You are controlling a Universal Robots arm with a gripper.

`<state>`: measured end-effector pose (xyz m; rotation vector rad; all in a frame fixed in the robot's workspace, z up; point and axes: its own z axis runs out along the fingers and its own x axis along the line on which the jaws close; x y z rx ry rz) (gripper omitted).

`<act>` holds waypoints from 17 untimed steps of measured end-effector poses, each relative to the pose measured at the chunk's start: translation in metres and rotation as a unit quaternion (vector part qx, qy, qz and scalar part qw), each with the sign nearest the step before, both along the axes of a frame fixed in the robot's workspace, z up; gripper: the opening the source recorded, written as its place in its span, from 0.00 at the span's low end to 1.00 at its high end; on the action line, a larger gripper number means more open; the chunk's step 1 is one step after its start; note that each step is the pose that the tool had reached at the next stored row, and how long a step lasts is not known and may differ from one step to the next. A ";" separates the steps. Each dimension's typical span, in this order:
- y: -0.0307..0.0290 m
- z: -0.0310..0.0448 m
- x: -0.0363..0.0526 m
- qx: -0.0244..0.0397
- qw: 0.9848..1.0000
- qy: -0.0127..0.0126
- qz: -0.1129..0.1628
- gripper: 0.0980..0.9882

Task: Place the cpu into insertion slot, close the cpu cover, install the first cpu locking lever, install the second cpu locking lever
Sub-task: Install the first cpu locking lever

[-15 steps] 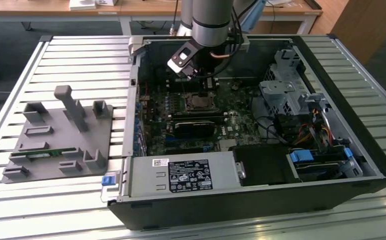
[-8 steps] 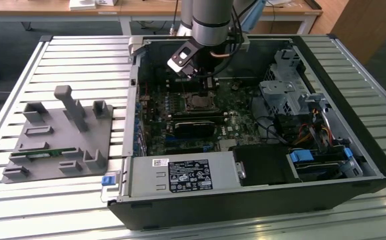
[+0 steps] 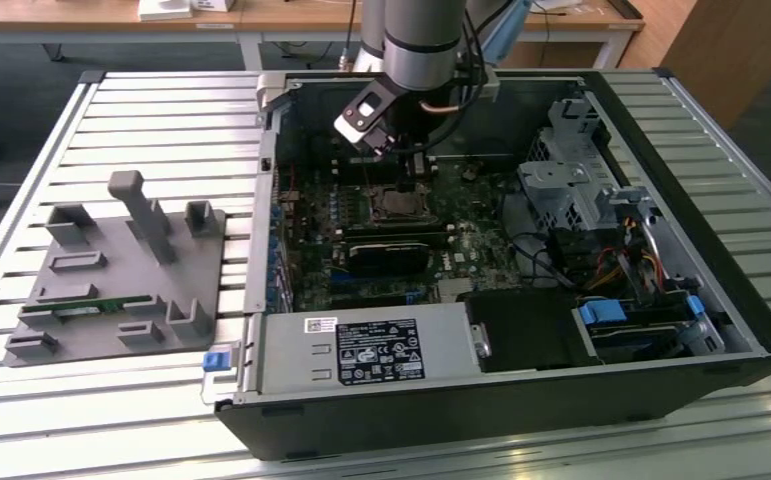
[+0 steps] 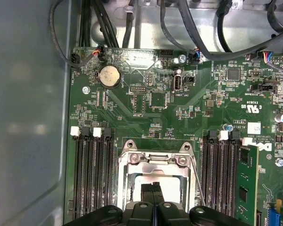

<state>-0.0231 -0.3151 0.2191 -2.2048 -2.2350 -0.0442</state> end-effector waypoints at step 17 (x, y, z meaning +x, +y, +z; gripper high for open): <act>0.0000 0.0039 0.0000 0.000 1.000 0.000 0.000 0.01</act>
